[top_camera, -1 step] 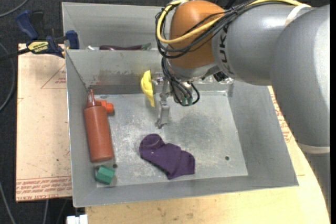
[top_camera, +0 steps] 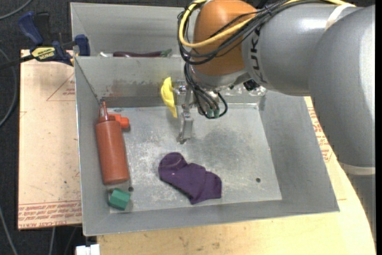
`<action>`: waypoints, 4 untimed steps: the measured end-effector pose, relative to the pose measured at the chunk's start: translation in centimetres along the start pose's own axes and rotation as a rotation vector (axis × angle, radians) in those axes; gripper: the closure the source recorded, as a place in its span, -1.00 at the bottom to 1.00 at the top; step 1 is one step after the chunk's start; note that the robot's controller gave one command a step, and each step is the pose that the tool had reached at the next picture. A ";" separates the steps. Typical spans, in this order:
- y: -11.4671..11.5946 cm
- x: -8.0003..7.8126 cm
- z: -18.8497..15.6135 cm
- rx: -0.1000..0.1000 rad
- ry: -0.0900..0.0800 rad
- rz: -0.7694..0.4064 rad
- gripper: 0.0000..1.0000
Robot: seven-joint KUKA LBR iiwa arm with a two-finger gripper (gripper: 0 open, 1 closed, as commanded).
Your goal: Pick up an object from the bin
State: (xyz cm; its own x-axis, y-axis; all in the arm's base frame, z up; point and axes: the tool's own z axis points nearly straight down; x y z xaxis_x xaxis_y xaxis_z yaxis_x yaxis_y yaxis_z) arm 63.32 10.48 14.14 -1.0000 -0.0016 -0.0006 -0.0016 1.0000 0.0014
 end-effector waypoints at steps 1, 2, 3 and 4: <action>-0.7 4.8 3.2 -0.001 -0.001 -0.034 -1.00; -3.0 8.2 7.0 -0.002 -0.004 -0.209 1.00; -3.0 8.2 7.1 -0.002 -0.004 -0.209 1.00; -1.6 8.6 -8.5 -0.004 -0.012 -0.165 1.00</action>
Offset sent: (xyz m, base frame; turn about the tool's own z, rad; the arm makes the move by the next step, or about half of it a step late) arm -0.0832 -0.0311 -0.0714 -0.2119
